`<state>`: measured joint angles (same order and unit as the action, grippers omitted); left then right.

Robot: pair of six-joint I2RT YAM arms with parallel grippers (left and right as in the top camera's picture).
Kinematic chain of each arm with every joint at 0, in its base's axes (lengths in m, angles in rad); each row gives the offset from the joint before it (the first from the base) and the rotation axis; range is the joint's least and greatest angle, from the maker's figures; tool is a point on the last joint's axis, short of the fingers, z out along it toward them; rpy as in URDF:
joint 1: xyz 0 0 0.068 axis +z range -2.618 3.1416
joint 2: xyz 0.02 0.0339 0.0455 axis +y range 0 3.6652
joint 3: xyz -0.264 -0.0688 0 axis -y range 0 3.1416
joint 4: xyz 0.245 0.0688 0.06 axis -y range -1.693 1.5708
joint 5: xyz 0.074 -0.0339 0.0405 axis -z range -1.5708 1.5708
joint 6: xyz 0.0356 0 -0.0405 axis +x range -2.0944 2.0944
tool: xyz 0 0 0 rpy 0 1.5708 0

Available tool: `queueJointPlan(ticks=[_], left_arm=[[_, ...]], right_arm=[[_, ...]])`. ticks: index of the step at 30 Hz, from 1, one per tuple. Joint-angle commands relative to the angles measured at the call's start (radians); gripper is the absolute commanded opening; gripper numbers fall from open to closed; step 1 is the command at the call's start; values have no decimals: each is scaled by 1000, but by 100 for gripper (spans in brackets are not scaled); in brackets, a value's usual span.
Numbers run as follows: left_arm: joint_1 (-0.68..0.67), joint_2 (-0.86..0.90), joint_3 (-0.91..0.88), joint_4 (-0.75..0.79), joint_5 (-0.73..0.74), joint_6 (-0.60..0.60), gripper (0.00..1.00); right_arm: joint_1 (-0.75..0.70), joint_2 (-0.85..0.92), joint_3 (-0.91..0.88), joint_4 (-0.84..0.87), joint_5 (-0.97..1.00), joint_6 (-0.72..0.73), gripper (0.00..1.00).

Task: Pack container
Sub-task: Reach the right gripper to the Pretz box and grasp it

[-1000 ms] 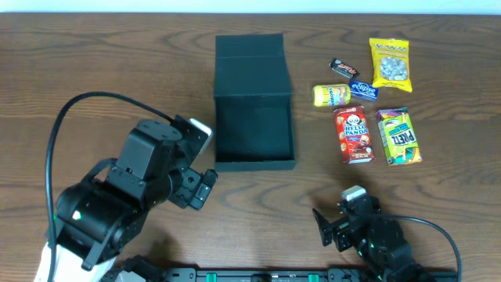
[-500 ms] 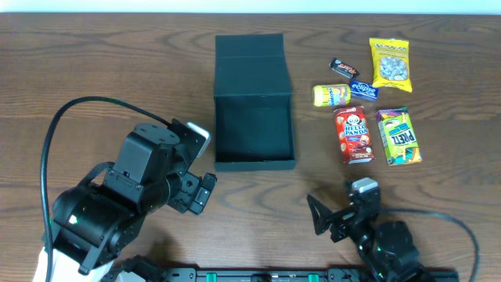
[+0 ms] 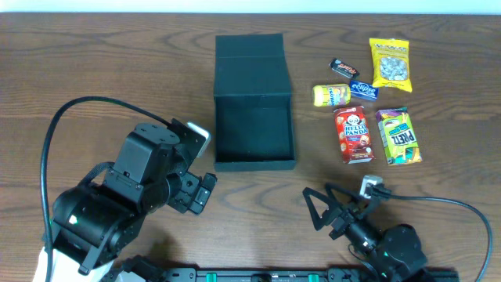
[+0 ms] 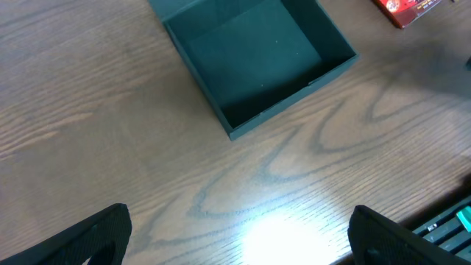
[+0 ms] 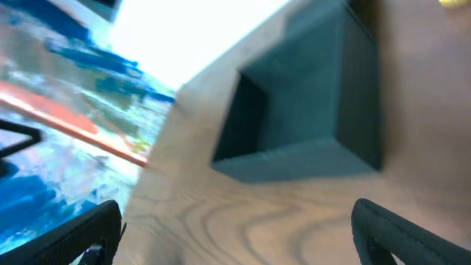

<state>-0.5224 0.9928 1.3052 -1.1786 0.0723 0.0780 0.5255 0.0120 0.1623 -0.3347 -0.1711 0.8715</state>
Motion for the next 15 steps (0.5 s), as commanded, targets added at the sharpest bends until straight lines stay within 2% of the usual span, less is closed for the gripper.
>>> queueJointPlan(ticks=[1, 8, 15], left_arm=[[3, 0, 12, -3, 6, -7, 95], [3, 0, 12, -3, 6, -7, 95], [3, 0, 12, -3, 6, -7, 95]], right_arm=[[-14, 8, 19, 16, 18, -71, 99], [-148, 230, 203, -24, 44, -281, 99], [-306, 591, 468, -128, 55, -509, 99]])
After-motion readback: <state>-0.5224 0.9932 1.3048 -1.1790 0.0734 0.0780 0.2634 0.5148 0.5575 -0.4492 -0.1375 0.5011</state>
